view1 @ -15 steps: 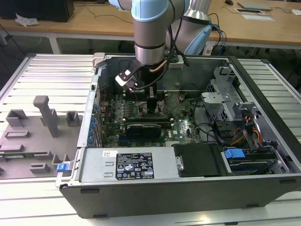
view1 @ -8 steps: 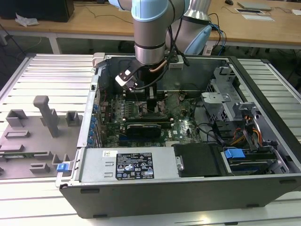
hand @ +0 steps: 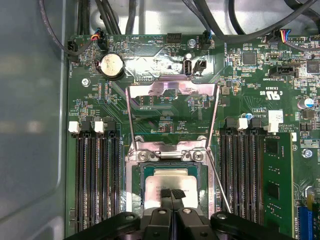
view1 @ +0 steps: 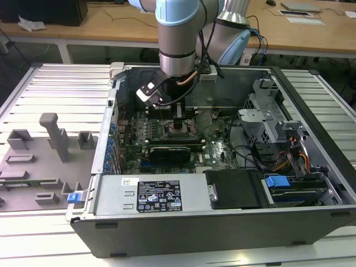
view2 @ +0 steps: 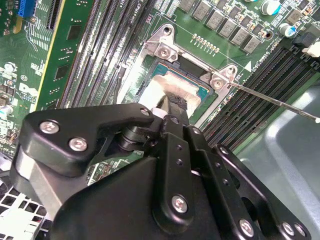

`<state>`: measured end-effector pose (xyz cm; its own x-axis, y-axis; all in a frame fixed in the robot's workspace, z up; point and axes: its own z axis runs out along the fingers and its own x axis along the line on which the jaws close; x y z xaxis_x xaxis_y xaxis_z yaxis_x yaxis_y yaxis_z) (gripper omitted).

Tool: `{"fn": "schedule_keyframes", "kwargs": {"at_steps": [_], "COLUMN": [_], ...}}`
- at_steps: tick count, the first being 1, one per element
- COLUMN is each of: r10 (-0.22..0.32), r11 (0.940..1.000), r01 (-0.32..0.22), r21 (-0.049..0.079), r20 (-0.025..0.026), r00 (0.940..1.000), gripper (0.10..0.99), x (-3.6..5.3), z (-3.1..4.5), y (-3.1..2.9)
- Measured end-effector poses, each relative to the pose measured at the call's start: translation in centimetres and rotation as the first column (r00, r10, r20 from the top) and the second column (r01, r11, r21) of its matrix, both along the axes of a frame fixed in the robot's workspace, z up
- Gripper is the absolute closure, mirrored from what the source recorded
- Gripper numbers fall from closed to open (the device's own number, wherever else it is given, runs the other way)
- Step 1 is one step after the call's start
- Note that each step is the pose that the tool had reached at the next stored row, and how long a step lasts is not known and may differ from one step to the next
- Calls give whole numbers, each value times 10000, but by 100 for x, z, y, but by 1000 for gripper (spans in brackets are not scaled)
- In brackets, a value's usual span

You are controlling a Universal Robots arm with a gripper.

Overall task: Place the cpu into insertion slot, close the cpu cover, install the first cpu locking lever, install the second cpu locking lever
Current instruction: 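Place the cpu into insertion slot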

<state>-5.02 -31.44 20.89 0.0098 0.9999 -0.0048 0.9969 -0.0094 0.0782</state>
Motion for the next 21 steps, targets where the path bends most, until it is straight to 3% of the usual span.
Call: {"fn": "schedule_keyframes", "kwargs": {"at_steps": [3, 7, 10, 14, 21], "r10": [0, 0, 1, 0, -58], "r11": [10000, 10000, 10000, 9995, 9994], "r01": [0, 0, -1, 0, 58], "r21": [8, 9, 28, 321, 343], "r20": [0, 0, 1, 1, 0], "r00": [10000, 10000, 10000, 10000, 10000], "gripper": [980, 980, 980, 980, 980], "x": [0, 0, 0, 0, 0], "z": [15, 118, 140, 141, 185], "y": [-1, 0, 0, -10, -18]}}
